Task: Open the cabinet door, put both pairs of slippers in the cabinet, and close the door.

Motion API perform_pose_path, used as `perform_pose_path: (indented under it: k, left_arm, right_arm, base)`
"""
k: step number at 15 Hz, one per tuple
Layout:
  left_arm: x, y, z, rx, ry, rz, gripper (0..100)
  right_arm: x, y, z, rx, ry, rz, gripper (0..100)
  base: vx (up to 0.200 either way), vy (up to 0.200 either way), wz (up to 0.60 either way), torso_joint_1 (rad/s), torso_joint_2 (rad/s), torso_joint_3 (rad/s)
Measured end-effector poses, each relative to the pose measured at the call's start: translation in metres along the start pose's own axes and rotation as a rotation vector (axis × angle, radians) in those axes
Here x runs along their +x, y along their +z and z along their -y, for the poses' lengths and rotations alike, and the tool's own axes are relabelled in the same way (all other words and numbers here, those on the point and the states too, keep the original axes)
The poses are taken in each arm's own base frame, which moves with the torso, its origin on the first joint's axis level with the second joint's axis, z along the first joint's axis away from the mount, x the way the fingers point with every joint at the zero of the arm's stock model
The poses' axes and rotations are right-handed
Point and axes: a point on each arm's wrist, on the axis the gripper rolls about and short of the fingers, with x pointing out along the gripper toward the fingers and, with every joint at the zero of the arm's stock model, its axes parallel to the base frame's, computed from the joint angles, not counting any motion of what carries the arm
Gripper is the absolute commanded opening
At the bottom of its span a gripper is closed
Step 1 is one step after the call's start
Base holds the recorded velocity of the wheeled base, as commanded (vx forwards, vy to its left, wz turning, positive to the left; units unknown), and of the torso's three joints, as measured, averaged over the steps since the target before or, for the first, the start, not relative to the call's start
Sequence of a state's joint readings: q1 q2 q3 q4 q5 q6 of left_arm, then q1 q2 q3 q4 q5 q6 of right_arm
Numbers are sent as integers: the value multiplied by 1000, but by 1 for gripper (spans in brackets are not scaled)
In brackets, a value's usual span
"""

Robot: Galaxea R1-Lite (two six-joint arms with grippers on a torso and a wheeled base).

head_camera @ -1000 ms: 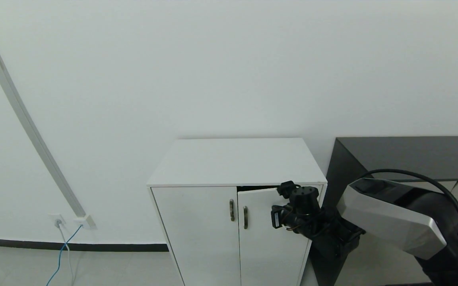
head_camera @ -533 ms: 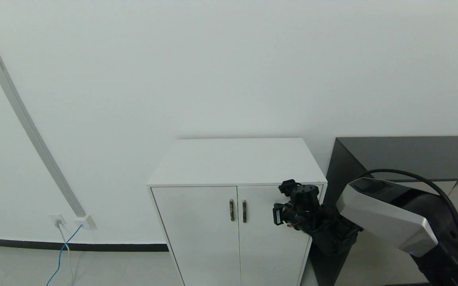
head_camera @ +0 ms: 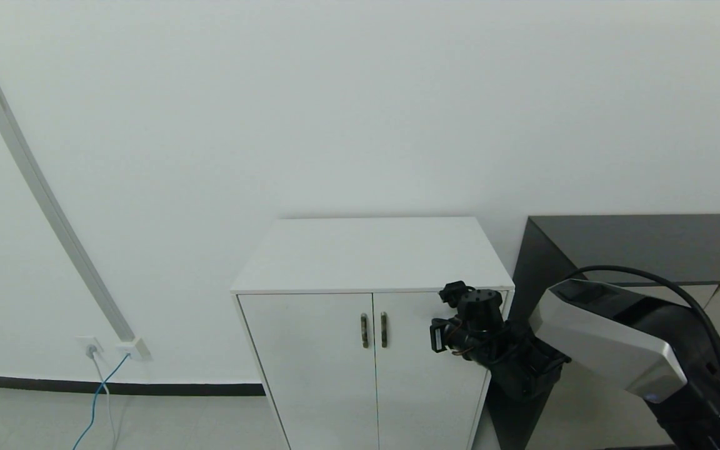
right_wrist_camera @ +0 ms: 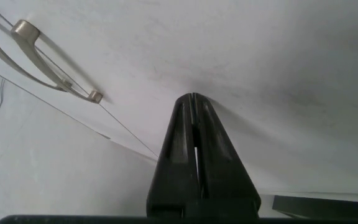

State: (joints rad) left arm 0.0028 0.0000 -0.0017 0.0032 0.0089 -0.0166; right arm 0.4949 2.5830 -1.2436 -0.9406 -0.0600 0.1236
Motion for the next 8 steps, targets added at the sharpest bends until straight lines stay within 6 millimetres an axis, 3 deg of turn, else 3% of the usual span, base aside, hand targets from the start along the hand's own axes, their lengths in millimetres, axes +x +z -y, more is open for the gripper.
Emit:
perform_pose_path:
  k: [4,8]
  left_arm:
    - [0,0,0,0,0,0,0]
    - [0,0,0,0,0,0,0]
  right_arm:
    - [-17,-4,0,-2,-2,-26,0]
    - [-64,1,6,5,-35,-19,0]
  base:
    - [0,0,0,0,0,0]
    - [0,0,0,0,0,0]
